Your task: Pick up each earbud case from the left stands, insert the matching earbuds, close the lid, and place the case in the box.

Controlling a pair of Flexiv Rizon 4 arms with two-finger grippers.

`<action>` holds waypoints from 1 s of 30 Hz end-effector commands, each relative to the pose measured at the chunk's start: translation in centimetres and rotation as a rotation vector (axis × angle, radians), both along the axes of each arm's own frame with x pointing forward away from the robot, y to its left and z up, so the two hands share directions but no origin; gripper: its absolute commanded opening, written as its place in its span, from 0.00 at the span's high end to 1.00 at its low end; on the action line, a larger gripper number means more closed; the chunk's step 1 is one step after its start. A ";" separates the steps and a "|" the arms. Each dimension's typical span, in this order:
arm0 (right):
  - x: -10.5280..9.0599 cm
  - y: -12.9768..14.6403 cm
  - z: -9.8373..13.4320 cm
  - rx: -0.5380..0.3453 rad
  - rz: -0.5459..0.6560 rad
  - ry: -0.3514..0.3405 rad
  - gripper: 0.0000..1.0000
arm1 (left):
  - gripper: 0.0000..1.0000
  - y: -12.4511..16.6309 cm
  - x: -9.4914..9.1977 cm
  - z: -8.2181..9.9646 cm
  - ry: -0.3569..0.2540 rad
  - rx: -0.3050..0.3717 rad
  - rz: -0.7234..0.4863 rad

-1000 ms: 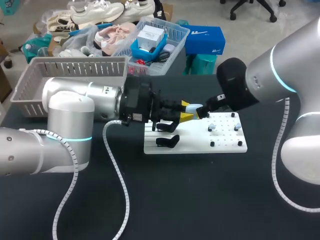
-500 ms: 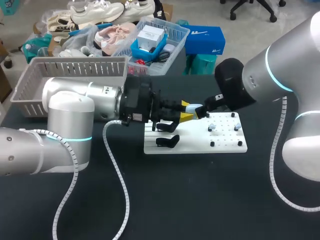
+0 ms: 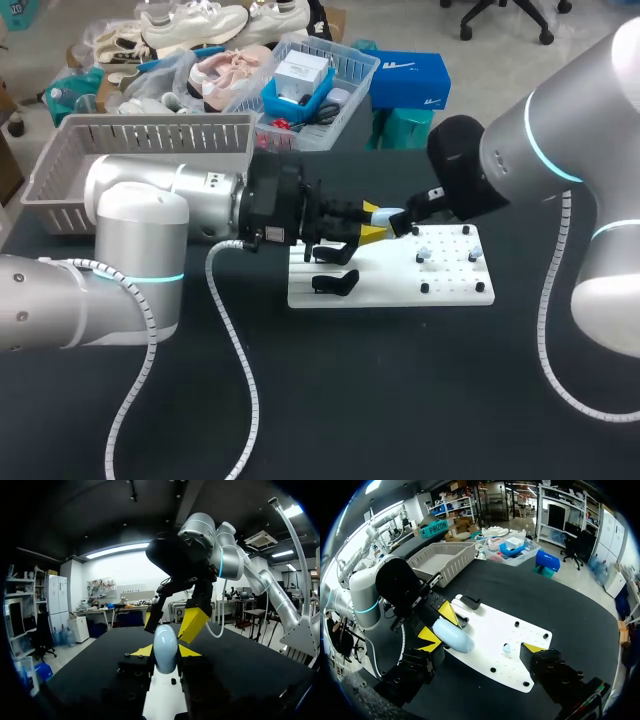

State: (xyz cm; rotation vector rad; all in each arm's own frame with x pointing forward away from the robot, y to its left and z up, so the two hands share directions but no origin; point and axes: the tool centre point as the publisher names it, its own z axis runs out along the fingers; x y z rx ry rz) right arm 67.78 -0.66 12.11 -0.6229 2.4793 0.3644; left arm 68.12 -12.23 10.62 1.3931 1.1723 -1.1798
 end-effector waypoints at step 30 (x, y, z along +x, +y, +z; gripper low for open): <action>-1.9 -0.4 1.2 0.000 -0.001 -0.012 0.00 | 1.00 0.0 0.1 -0.1 0.000 -0.002 -0.001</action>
